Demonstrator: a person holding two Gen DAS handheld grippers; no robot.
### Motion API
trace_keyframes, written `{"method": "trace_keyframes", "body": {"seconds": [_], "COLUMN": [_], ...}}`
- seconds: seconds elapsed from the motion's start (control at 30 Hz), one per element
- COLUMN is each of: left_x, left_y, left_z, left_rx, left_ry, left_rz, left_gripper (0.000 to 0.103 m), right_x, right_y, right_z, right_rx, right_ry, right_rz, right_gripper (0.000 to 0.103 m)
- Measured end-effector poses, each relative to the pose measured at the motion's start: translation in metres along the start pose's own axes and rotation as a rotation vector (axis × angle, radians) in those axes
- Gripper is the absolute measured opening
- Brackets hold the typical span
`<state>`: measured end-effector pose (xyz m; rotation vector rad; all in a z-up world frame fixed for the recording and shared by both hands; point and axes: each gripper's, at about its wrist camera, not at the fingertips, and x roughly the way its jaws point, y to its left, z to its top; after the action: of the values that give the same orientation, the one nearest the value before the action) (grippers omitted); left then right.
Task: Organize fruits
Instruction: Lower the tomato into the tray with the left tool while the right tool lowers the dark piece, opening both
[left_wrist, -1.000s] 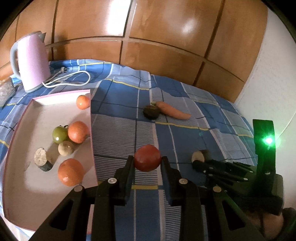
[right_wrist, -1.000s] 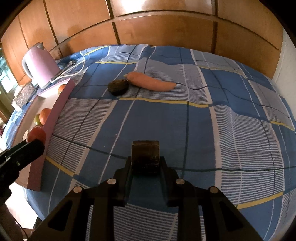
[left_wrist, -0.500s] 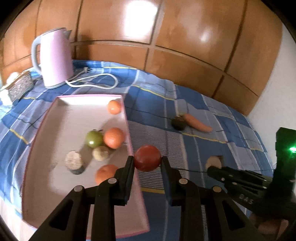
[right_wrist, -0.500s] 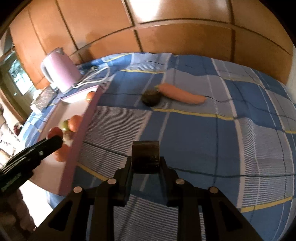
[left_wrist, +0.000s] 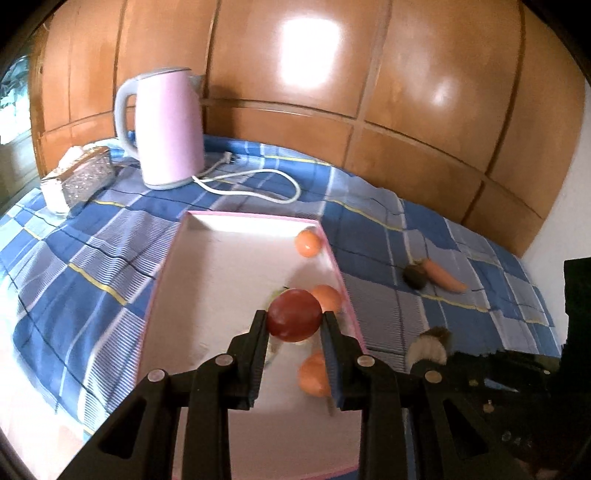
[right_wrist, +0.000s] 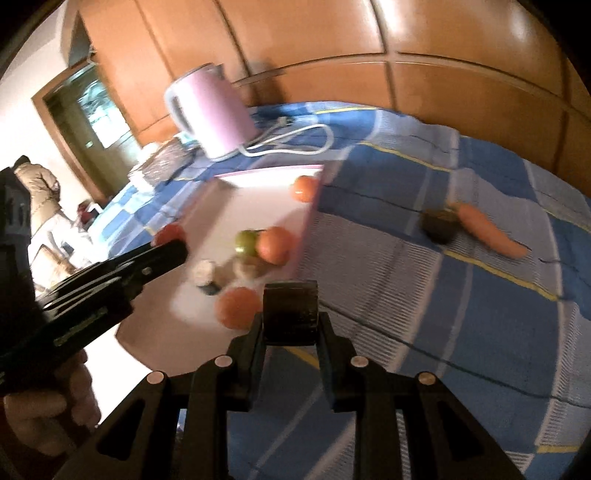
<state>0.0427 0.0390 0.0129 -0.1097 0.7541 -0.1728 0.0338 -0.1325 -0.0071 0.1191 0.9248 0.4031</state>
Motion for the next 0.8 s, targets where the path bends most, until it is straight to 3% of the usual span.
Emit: {"method": "trace_keyframes", "body": {"seconds": [0.27,0.4,0.6,0.8], "left_x": [0.007,0.013,0.028,0.036], "left_y": [0.03,0.034,0.044,0.045], "left_z": [0.011,0.018,0.031,0.033], "left_rx": [-0.038,-0.009,-0.019,-0.02], "left_ry": [0.001,0.003,0.017,0.023], "left_rz": [0.038,0.057,0.065,0.054], "left_gripper": [0.029,0.029,0.029,0.029], "right_x": [0.017,0.023,0.037,0.038], "right_y": [0.039,0.047,0.059,0.061], "right_z": [0.012,0.018,0.022,0.024], "right_rx": [-0.051,-0.034,-0.054,-0.056], "right_ry": [0.042,0.055,0.084,0.058], "right_rz": [0.077,0.117,0.112,0.107], "right_gripper": [0.026,0.026,0.026,0.027]}}
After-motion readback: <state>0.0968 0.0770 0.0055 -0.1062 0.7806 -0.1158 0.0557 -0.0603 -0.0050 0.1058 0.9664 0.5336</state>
